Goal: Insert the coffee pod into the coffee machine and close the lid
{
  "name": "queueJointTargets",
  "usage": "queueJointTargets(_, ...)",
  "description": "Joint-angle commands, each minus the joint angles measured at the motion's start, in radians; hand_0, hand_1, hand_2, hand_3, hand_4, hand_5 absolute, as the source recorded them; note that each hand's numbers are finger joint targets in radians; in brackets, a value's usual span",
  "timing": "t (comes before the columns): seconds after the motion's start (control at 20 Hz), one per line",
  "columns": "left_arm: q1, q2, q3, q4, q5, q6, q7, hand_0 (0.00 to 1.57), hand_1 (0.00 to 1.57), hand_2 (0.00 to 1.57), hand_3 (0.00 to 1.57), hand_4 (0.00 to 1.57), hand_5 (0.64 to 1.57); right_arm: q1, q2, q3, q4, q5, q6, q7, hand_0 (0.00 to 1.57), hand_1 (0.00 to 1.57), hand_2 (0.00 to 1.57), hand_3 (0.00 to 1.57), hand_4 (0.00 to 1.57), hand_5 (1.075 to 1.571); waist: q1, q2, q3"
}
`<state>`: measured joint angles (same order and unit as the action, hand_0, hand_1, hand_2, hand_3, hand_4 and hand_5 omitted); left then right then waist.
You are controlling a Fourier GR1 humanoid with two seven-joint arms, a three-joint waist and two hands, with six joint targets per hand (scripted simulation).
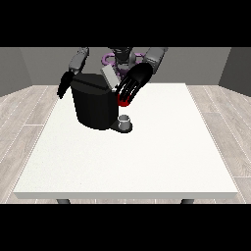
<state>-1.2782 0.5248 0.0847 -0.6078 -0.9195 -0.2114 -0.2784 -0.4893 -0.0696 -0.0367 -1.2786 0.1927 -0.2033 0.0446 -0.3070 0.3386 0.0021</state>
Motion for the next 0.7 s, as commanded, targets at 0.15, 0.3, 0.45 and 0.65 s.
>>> queueJointTargets(0.15, 0.159, -0.118, -0.012, -0.018, 0.024, -0.008, 0.027, 0.00, 0.00, 0.00, 0.05, 0.00, 1.571, 0.156, 0.004, -0.024, 0.067, -0.024, 0.008, -0.066, 0.00, 0.00, 0.00, 0.00, 0.00, 1.571, 0.113, -0.179, -0.0016)
queueJointTargets(0.3, 0.233, -0.138, -0.028, -0.028, 0.024, -0.014, -0.001, 0.00, 0.00, 0.08, 0.00, 0.00, 1.571, 0.197, 0.005, -0.030, 0.061, -0.032, 0.008, -0.046, 0.00, 0.00, 0.00, 0.00, 0.00, 1.571, 0.140, -0.254, -0.0020)
queueJointTargets(0.45, 0.244, -0.249, 0.075, -0.042, 0.158, -0.019, 0.029, 0.00, 0.00, 0.13, 0.00, 0.00, 1.571, 0.248, 0.008, -0.040, 0.094, -0.042, 0.014, -0.093, 0.00, 0.00, 0.00, 0.00, 0.00, 1.571, 0.173, -0.322, -0.0021)
queueJointTargets(0.65, 0.391, -0.358, 0.231, -0.019, 0.362, -0.033, -0.050, 0.00, 0.00, 0.00, 0.00, 0.42, 1.571, 0.312, 0.004, -0.059, 0.078, -0.075, 0.035, -0.096, 0.00, 0.00, 0.00, 0.00, 0.00, 1.571, 0.258, -0.438, -0.0044)
